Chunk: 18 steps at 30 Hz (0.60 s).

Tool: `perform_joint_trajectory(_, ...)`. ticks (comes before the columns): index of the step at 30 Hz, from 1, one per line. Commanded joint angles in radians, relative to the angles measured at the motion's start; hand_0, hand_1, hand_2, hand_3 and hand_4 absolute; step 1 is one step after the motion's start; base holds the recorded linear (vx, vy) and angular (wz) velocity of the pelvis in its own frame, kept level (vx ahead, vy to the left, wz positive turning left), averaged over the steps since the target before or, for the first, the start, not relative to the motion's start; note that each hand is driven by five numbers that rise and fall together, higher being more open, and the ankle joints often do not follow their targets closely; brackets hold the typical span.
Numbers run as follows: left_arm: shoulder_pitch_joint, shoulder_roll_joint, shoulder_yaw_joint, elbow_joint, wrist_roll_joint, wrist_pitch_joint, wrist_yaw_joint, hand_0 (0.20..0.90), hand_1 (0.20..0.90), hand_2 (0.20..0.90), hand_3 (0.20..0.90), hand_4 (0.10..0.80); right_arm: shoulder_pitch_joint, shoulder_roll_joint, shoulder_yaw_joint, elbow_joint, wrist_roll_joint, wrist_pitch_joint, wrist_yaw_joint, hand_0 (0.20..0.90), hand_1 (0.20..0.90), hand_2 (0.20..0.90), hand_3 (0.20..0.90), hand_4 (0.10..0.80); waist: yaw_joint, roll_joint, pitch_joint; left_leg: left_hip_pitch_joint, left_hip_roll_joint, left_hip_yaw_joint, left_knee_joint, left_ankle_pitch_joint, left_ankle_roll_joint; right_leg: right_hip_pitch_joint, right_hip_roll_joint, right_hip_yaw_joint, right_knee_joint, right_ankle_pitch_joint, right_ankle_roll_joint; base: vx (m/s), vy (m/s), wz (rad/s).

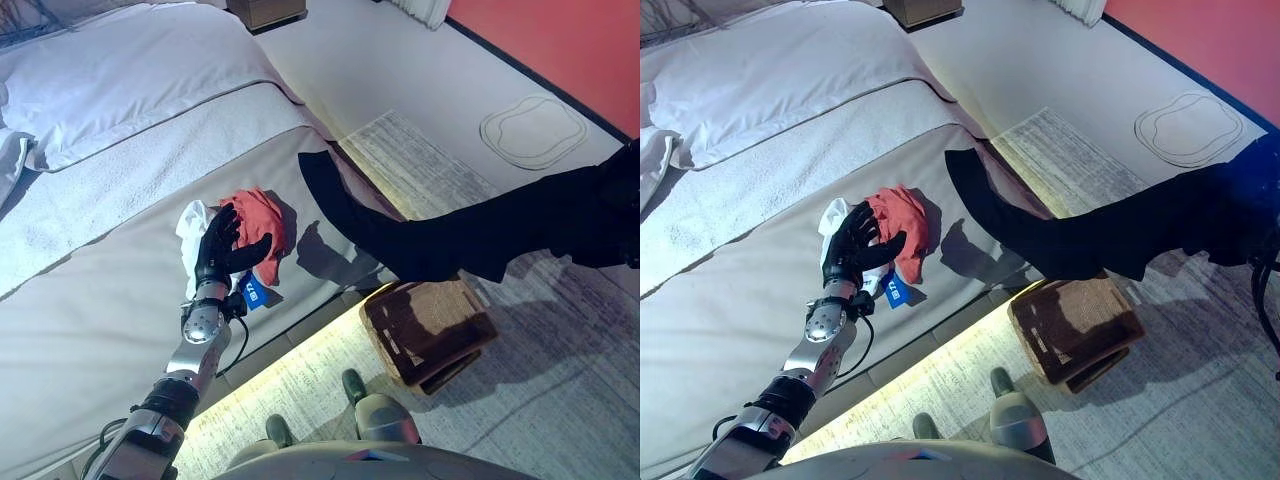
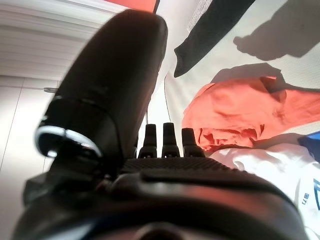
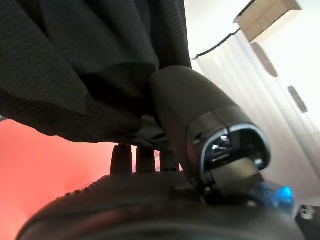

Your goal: Pick up the clothes from the bed and place them into the basket

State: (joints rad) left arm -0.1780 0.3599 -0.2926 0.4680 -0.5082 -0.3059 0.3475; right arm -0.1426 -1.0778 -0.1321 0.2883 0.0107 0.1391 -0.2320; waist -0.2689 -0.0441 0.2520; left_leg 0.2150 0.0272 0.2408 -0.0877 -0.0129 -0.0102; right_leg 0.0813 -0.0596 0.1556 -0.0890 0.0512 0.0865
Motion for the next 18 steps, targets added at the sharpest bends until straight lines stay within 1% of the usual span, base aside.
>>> perform_joint_trajectory(1, -0.066, 0.013, 0.053, 0.056, 0.059, -0.091, 0.014, 0.900, 0.900, 0.900, 0.900, 0.800, 0.010, -0.075, -0.186, -0.030, 0.000, -0.019, -0.075, 0.300, 0.300, 0.300, 0.200, 0.100, 0.000, -0.028, -0.143, -0.059, 0.069, -0.013, 0.031, -0.068, -0.014, -0.090, 0.006, 0.014, 0.084, 0.001, 0.022, -0.025, -0.016, -0.15)
perform_joint_trajectory(8, -0.070, 0.013, 0.073, 0.070, 0.084, -0.096, 0.024, 0.900, 0.900, 0.900, 0.900, 0.800, 0.129, -0.042, -0.267, -0.034, 0.038, -0.009, -0.034, 0.300, 0.300, 0.300, 0.200, 0.100, -0.027, -0.034, -0.129, -0.059, 0.076, 0.011, 0.026, -0.065, -0.014, -0.105, 0.016, 0.034, 0.085, 0.007, 0.024, -0.050, -0.021, -0.12)
perform_joint_trajectory(12, -0.069, 0.012, 0.079, 0.066, 0.094, -0.090, 0.023, 0.900, 0.900, 0.900, 0.900, 0.800, 0.159, -0.021, -0.276, -0.043, 0.041, -0.009, 0.013, 0.300, 0.300, 0.300, 0.200, 0.100, -0.034, -0.035, -0.126, -0.058, 0.076, 0.020, 0.024, -0.063, -0.014, -0.107, 0.018, 0.039, 0.081, 0.011, 0.025, -0.027, -0.014, -0.03)
perform_joint_trajectory(15, -0.072, 0.010, 0.081, 0.063, 0.104, -0.081, 0.018, 0.900, 0.900, 0.900, 0.900, 0.800, 0.164, 0.004, -0.252, -0.047, 0.037, -0.009, 0.078, 0.300, 0.300, 0.300, 0.200, 0.100, -0.036, -0.036, -0.123, -0.057, 0.078, 0.025, 0.025, -0.062, -0.015, -0.108, 0.018, 0.040, 0.079, 0.015, 0.025, -0.026, -0.019, -0.17)
perform_joint_trajectory(18, -0.078, 0.006, 0.080, 0.063, 0.110, -0.077, 0.018, 0.900, 0.900, 0.900, 0.900, 0.800, 0.142, 0.042, -0.193, -0.045, 0.036, -0.009, 0.139, 0.300, 0.300, 0.300, 0.200, 0.100, -0.036, -0.033, -0.120, -0.054, 0.078, 0.032, 0.025, -0.062, -0.015, -0.109, 0.018, 0.040, 0.075, 0.018, 0.025, -0.022, -0.014, -0.18)
